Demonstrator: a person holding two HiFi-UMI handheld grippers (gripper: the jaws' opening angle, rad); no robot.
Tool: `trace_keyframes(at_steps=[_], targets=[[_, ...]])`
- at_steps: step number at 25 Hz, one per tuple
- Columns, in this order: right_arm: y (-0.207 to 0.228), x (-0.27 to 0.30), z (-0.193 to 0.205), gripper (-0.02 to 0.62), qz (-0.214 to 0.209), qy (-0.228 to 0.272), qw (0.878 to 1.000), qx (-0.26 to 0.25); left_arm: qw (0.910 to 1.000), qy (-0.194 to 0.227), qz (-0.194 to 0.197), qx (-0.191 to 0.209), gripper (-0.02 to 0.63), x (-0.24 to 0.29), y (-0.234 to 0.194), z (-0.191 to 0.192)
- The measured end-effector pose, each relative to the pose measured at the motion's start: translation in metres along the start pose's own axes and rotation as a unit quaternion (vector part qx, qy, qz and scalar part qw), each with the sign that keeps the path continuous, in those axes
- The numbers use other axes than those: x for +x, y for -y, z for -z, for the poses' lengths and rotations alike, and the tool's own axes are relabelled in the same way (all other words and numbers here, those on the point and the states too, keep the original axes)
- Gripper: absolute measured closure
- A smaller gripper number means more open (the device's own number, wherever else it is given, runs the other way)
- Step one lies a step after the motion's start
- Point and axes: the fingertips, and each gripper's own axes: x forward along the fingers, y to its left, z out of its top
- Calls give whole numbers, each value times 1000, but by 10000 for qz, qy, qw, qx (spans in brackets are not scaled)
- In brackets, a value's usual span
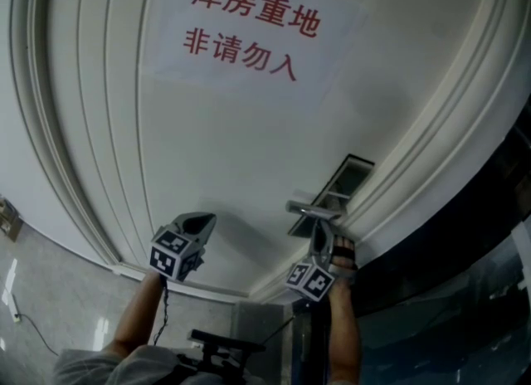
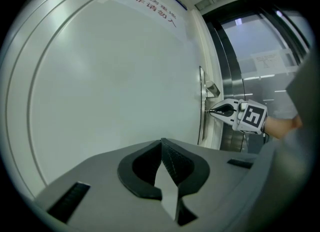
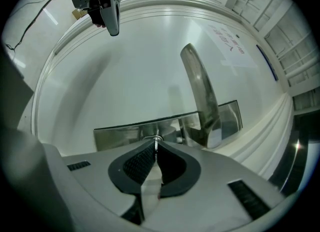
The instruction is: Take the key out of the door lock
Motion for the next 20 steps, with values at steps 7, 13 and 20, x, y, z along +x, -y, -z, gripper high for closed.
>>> trace_keyframes(at_steps=[7, 13, 20], targets=[[0, 0, 0, 575, -8, -32, 9999, -102, 10000, 2, -38, 3, 614, -3, 1, 1], [0, 0, 0, 575, -10, 58, 10000, 19, 10000, 16, -52, 9, 614, -5, 5, 0], [1, 0, 0, 575, -13, 80, 9999, 119, 9999, 34, -117, 0, 614, -10, 5, 0]])
